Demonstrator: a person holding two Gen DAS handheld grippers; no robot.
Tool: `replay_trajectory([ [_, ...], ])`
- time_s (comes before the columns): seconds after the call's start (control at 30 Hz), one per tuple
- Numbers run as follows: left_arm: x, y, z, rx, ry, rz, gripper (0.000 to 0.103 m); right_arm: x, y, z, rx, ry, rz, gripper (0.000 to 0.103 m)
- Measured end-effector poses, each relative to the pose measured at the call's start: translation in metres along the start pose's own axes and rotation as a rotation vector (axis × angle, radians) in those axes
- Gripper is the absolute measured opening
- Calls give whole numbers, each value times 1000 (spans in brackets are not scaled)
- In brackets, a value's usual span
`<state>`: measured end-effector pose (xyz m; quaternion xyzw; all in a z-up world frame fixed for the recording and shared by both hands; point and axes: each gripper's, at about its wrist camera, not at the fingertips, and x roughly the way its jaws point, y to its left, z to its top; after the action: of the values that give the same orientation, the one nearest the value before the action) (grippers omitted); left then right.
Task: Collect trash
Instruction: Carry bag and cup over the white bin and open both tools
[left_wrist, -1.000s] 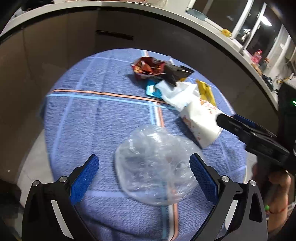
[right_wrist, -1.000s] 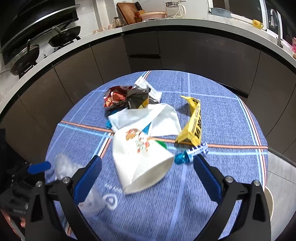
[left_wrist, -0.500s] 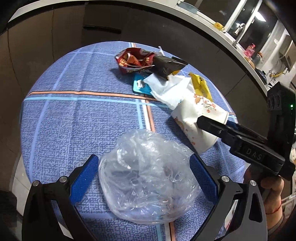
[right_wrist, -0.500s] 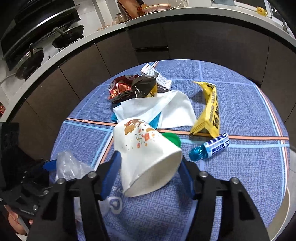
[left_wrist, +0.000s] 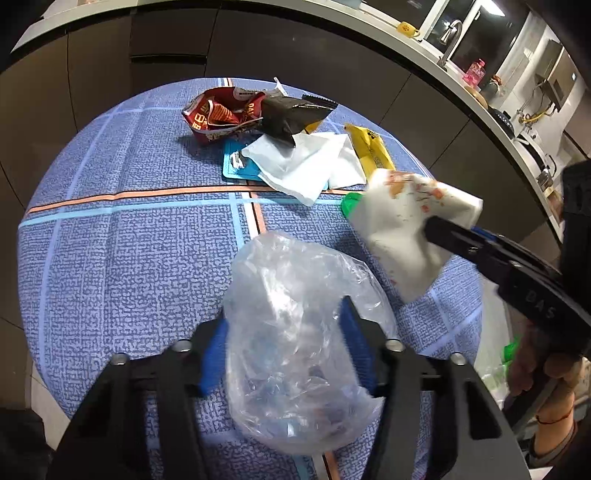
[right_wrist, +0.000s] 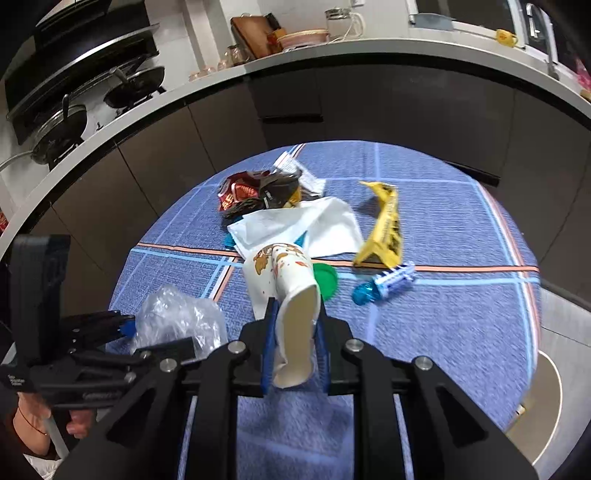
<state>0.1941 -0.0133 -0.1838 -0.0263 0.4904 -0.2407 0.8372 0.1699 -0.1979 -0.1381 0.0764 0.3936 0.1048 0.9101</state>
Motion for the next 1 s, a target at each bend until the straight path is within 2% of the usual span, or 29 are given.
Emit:
replay_trajectory([
  [0.03,2,-2,0,5,15,-14,32,-5,-2,-1,3,-8,-7,19],
  [0.07,3,-3,0,8,22,-17,27,-10,-4,-3,8,-15,-12,19],
  [0.1,5,-5,-1,12,30,-20,14,-14,-4,-3,12,-19,-14,19],
  [0.13,7,-8,-1,17,42,-26,8,-18,-6,-4,18,-25,-17,19],
  [0.2,9,-11,-2,17,47,-28,5,-26,-8,-6,27,-37,-22,19],
  [0.4,1,-17,-5,19,24,-17,3,-46,-11,-12,34,-66,-31,19],
  [0.67,-31,-36,-1,57,-39,-20,3,-82,-15,-12,42,-138,-46,19],
  [1.0,-56,-87,10,131,-104,-98,3,-139,-34,-21,71,-234,-113,19],
])
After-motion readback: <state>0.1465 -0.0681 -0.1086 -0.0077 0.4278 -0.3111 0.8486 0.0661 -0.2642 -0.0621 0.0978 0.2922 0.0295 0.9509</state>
